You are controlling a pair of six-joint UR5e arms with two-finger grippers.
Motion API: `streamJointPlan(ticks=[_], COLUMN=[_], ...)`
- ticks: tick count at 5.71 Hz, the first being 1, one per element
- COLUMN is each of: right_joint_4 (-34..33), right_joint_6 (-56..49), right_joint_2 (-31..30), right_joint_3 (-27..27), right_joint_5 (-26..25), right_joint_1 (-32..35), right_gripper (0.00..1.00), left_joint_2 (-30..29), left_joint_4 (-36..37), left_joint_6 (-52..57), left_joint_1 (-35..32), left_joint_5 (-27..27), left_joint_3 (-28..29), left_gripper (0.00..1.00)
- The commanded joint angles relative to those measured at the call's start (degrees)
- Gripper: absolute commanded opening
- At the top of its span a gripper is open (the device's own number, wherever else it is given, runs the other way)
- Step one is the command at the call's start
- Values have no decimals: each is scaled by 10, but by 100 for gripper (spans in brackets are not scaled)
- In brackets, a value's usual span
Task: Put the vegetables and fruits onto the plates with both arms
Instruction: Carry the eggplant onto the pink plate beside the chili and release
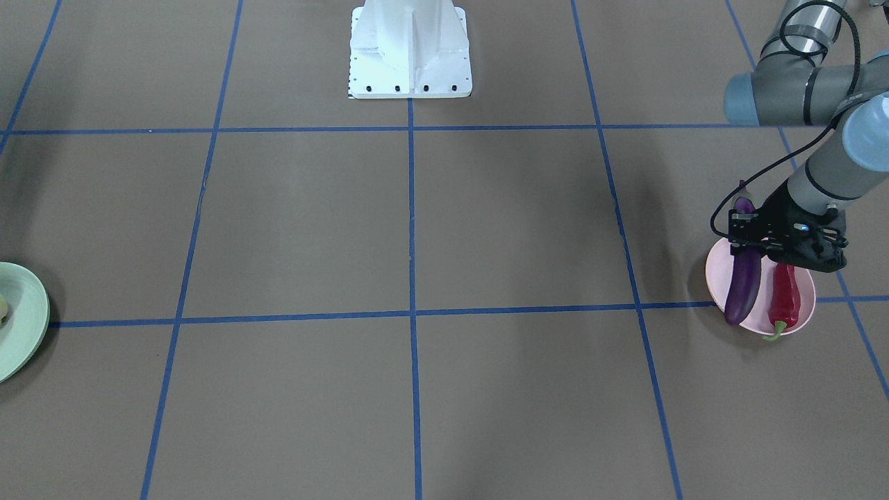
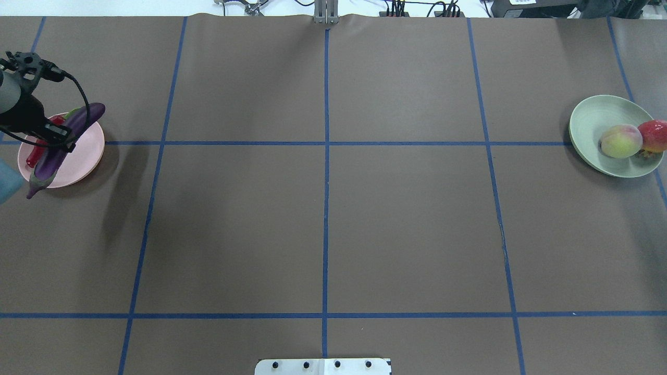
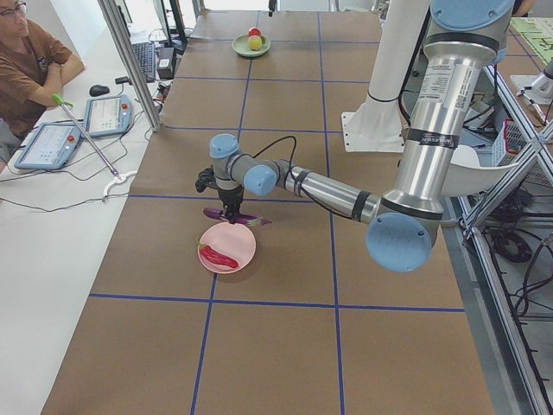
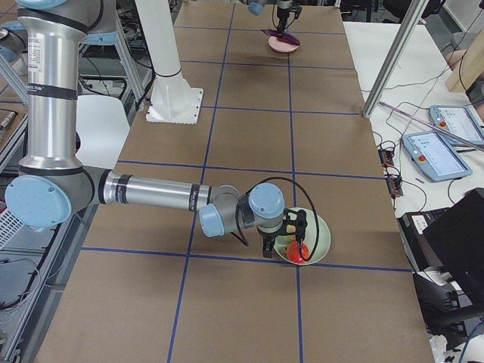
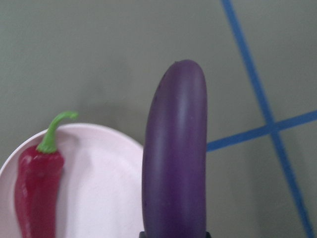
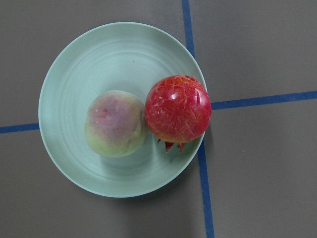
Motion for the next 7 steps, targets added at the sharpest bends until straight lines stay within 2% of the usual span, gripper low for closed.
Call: streamJointPlan(ticks=[1, 2, 3, 5, 7], right_joint_4=[1, 1, 1, 1, -1], right_joint_6=[0, 0, 0, 0, 0], right_joint_2=[0, 0, 0, 4, 5], right_joint_3=[1, 1, 1, 1, 9], right_joint_5=[0, 0, 0, 1, 2], right_joint_1=[-1, -1, -1, -1, -15], right_gripper=[100, 100, 100, 100, 100], left_joint_2=[5, 7, 9, 2, -10], left_joint_4=[-2, -18, -27, -25, -17], left_joint_6=[9, 9, 18, 18, 69], left_joint_1=[-2, -2, -4, -18, -62], left_joint_5=[-1, 0, 0, 0, -8], left_joint_3=[30, 40, 41, 36, 33], left_gripper=[56, 81, 100, 100, 100])
